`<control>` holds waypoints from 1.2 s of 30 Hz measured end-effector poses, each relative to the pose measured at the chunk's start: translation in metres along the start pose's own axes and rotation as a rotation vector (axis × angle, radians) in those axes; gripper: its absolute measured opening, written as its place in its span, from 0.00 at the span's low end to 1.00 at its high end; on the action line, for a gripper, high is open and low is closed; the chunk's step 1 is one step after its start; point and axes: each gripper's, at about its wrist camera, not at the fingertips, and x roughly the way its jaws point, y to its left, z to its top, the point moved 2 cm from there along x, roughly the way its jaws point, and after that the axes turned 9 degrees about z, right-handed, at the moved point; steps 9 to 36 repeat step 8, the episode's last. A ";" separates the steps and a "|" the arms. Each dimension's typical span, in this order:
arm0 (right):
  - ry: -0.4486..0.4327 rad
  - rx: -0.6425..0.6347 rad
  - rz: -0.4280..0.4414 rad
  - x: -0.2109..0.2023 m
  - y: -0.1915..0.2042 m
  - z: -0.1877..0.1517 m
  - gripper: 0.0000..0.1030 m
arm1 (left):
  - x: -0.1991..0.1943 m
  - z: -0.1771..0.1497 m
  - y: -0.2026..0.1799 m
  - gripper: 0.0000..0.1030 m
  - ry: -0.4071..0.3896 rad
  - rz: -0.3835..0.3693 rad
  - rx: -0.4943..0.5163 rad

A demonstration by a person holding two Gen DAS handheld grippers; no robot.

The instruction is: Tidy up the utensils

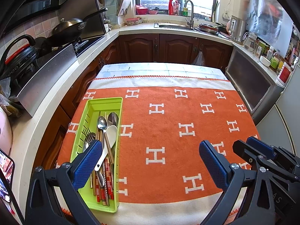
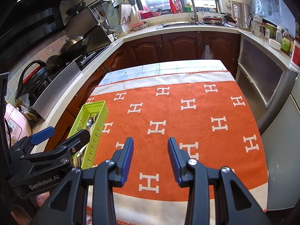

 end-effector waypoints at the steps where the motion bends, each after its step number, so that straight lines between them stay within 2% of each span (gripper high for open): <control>1: 0.001 0.002 0.001 0.001 0.000 0.000 0.37 | 0.000 0.000 0.000 0.99 0.001 0.000 0.000; 36: 0.009 0.015 0.009 0.005 -0.004 -0.001 0.37 | 0.004 -0.002 -0.009 0.99 0.013 0.002 0.000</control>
